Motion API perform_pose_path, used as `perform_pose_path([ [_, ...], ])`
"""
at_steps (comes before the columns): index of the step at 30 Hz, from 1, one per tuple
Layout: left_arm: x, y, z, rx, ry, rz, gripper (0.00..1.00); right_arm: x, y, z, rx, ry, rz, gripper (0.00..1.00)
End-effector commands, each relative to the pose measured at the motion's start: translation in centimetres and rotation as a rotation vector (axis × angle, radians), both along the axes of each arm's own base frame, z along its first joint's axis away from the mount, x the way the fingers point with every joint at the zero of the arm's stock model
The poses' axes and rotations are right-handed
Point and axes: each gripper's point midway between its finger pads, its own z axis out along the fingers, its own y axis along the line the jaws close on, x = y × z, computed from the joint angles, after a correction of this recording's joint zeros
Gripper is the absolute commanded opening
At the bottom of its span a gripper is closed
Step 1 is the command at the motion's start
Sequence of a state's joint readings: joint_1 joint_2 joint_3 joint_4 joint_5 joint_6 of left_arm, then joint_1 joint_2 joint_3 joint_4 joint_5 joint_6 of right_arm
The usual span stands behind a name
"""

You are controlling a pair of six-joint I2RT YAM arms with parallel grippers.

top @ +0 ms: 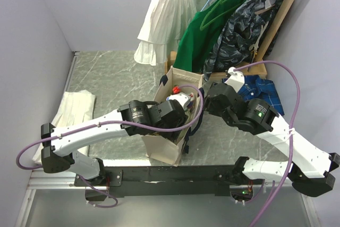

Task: Place the beverage into the canvas bag
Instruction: Place the drink in the canvas bag.

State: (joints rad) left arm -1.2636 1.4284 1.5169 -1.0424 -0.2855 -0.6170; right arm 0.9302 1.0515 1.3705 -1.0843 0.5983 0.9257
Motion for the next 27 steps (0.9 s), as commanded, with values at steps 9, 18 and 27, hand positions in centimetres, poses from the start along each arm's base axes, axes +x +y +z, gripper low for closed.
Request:
perform_pose_path([
  [9,0.4,0.5,5.4,-0.114,-0.063,0.018,0.67,0.5,0.0,0.6,0.023,-0.024,-0.013,0.50],
  [18,1.0,1.5,7.4,-0.143,-0.111,0.052,0.68,0.6,0.3,0.7,0.028,-0.025,-0.008,0.50],
  [27,3.2,4.6,10.6,-0.240,-0.273,0.186,0.75,0.6,0.5,0.8,0.032,-0.030,0.008,0.50],
])
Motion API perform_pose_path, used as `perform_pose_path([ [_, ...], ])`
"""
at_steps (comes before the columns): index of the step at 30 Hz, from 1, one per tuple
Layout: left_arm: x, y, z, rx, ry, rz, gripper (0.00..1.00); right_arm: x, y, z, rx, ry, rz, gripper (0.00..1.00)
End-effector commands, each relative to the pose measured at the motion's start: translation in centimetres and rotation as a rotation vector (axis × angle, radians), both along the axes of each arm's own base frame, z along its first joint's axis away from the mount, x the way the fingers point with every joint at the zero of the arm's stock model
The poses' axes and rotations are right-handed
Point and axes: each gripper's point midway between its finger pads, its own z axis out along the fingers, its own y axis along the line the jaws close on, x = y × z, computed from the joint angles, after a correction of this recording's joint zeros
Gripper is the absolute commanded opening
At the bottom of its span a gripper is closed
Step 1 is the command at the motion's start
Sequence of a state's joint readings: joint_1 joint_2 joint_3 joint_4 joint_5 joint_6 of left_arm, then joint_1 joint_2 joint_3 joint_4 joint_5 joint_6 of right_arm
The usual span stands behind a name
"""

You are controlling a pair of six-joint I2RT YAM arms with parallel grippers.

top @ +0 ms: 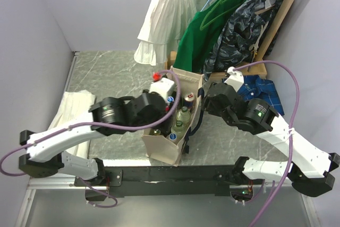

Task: Place the beverage into the canvas bag
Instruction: Place the drink in the canvas bag, then reset both arms

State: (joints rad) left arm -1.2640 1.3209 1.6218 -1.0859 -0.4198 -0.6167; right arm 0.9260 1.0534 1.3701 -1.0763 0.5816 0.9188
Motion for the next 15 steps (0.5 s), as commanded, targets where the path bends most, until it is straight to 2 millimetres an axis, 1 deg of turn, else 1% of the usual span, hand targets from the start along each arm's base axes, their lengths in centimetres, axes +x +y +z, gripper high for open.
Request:
perform_pose_path([
  [1,1.6,3.0,4.6,-0.148,-0.142,0.115,0.77,0.6,0.3,0.8,0.022,-0.035,0.004,0.50],
  [2,1.8,3.5,4.7,-0.158,-0.156,0.134,0.79,0.6,0.4,0.8,0.025,-0.037,0.005,0.50],
  [3,2.1,3.8,5.4,-0.189,-0.181,0.154,0.81,0.6,0.4,0.9,0.024,-0.041,0.010,0.50],
  [4,2.0,4.6,6.4,-0.224,-0.200,0.158,0.84,0.7,0.3,0.9,0.017,-0.043,0.009,0.51],
  [6,1.9,5.3,6.8,-0.250,-0.217,0.166,0.87,0.7,0.2,1.0,0.015,-0.047,0.005,0.51],
  [7,1.9,5.7,7.2,-0.268,-0.231,0.162,0.91,0.7,0.1,1.3,0.015,-0.053,0.007,0.51],
  [8,1.9,6.0,7.4,-0.275,-0.238,0.163,0.93,0.7,0.0,1.4,0.015,-0.058,0.002,0.51],
  [9,1.9,6.3,7.5,-0.276,-0.242,0.168,0.98,0.7,0.0,1.5,0.017,-0.063,0.003,0.52],
  [10,1.9,6.9,7.5,-0.271,-0.253,0.175,0.99,0.8,0.0,1.7,0.016,-0.068,0.005,0.52],
  [11,2.0,7.1,7.5,-0.262,-0.257,0.180,0.99,0.8,-0.1,1.8,0.017,-0.075,0.005,0.52],
  [12,2.1,7.3,7.4,-0.256,-0.261,0.187,0.97,0.8,-0.1,1.9,0.016,-0.076,0.007,0.52],
  [15,2.3,7.8,7.3,-0.235,-0.271,0.205,0.96,0.9,0.0,2.0,0.013,-0.081,0.011,0.53],
])
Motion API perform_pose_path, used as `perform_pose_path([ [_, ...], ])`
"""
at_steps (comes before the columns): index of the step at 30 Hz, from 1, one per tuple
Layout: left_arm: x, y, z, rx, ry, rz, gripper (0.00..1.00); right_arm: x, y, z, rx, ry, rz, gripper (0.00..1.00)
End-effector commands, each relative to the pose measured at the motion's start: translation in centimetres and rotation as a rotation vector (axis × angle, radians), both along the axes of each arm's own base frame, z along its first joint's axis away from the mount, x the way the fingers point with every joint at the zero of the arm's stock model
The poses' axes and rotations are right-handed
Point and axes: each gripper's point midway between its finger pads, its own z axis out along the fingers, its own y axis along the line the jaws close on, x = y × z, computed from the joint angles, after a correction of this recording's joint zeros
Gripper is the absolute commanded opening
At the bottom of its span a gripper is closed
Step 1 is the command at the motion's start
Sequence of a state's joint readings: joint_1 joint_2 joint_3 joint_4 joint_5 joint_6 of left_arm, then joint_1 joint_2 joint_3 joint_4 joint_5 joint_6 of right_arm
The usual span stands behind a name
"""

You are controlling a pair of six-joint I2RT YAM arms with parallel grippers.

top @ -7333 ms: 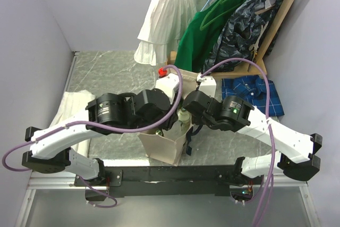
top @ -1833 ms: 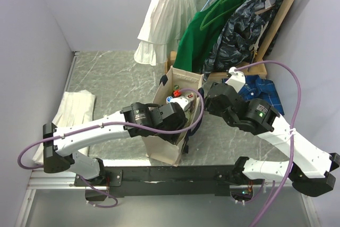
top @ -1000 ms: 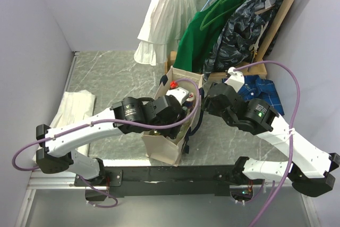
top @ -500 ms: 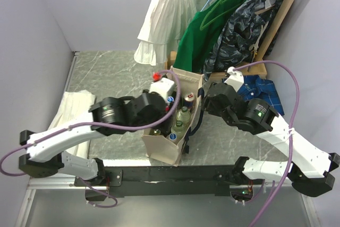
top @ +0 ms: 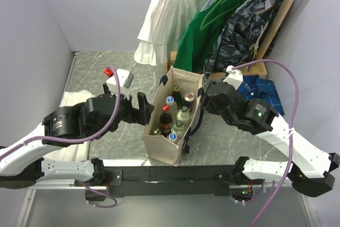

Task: Place the beverage into the canvas bag
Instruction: Reset both arms

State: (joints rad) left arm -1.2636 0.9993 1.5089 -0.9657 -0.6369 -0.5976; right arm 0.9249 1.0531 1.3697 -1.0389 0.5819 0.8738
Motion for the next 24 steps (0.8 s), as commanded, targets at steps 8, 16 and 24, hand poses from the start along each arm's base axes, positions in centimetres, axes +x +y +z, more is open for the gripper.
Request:
perform_pose_path([
  [8,1.1,0.5,-0.3,0.023,-0.045,0.059,0.96,0.7,-0.3,2.0,0.014,-0.065,-0.008,0.53],
  [16,1.3,1.5,0.6,-0.020,-0.077,0.085,0.96,0.8,-0.7,2.6,0.006,-0.084,-0.014,0.54],
  [24,2.1,2.4,0.1,0.002,-0.079,0.174,0.96,0.7,-1.1,3.1,-0.001,-0.109,-0.011,0.54],
])
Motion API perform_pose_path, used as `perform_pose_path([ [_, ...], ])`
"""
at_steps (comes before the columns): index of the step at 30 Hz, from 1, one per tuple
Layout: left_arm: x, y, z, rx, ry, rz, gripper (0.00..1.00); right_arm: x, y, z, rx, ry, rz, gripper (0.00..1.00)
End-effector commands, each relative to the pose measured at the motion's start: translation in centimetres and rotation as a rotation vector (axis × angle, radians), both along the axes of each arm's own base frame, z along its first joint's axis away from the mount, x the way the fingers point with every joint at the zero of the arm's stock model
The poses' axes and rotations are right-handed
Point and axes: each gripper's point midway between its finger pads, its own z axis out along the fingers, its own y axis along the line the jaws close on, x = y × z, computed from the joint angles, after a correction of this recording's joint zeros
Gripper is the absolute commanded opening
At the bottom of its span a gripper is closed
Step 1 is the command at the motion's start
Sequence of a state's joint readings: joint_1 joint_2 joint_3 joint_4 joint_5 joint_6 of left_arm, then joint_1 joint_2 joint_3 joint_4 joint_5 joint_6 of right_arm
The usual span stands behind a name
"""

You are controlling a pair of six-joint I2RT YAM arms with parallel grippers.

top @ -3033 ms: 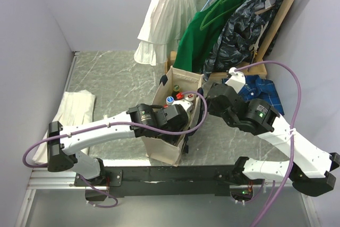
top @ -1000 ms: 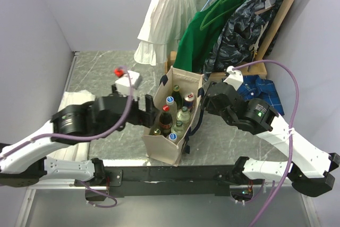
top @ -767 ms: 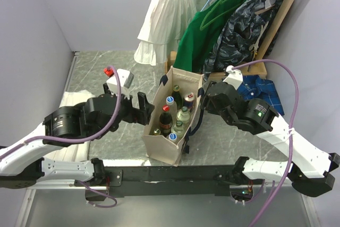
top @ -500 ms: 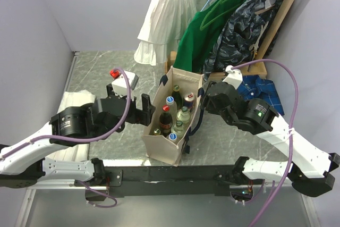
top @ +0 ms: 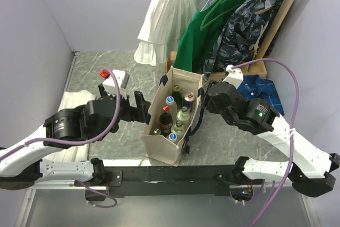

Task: Place the beverage into the canvas bag
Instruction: Reset both arms

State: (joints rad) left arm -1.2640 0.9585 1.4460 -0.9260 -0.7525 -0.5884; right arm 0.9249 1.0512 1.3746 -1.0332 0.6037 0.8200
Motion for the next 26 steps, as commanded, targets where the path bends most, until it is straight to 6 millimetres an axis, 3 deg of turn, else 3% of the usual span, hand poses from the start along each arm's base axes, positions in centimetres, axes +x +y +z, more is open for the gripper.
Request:
perform_pose_path([
  [1,1.1,0.9,0.1,0.006,-0.026,0.097,0.96,0.4,-0.8,2.9,0.045,-0.089,-0.021,0.54],
  [9,2.0,2.9,-1.8,0.036,-0.040,0.235,0.96,0.3,-2.1,3.4,0.011,-0.175,0.016,0.56],
  [19,2.2,4.4,-2.1,0.005,-0.066,0.295,0.96,-0.1,-2.9,3.2,-0.011,-0.213,0.034,0.57],
  [26,2.4,4.4,-2.0,0.010,-0.074,0.312,0.96,0.0,-2.9,3.1,-0.012,-0.222,0.041,0.58],
])
